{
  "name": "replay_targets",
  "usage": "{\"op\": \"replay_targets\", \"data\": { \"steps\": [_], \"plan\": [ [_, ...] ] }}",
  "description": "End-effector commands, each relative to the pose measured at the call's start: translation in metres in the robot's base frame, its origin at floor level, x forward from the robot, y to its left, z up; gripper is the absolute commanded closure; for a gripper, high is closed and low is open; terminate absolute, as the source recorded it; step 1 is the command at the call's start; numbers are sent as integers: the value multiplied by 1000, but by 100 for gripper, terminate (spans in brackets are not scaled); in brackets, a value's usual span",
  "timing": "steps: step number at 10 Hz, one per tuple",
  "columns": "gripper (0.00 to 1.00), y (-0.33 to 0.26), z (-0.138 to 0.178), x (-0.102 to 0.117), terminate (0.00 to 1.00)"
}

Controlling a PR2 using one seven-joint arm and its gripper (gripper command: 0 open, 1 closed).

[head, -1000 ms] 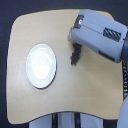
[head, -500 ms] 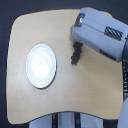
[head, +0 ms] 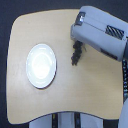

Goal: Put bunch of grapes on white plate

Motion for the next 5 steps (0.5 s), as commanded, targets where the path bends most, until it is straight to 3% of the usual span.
{"op": "replay_targets", "data": {
  "steps": [1, 3, 5],
  "plan": [
    [100, 20, 71, -3, 0],
    [100, 33, 105, -7, 0],
    [100, 46, 130, -24, 0]
  ]
}}
